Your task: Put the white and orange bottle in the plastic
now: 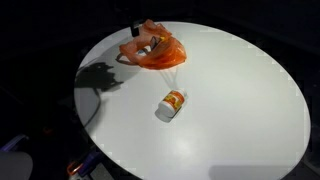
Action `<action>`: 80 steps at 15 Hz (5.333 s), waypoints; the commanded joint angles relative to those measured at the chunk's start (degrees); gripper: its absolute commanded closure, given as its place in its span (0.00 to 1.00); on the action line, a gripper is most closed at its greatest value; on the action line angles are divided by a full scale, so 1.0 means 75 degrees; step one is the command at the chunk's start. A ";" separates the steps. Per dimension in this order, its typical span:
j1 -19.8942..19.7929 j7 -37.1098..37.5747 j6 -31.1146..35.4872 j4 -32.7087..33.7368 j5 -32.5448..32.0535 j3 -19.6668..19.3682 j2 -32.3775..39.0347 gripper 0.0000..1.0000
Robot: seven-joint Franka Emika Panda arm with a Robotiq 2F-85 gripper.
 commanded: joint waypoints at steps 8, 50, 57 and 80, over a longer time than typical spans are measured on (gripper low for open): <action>-0.0697 -0.1319 0.0084 0.0427 -0.1172 -0.1249 0.1020 0.00; -0.0353 -0.2583 0.0750 0.0347 -0.0233 -0.1290 0.1606 0.67; 0.0068 -0.3159 0.0594 0.0514 0.0803 -0.0943 0.1000 0.67; 0.0151 -0.4237 0.1540 0.2337 0.3365 -0.0540 0.3372 0.67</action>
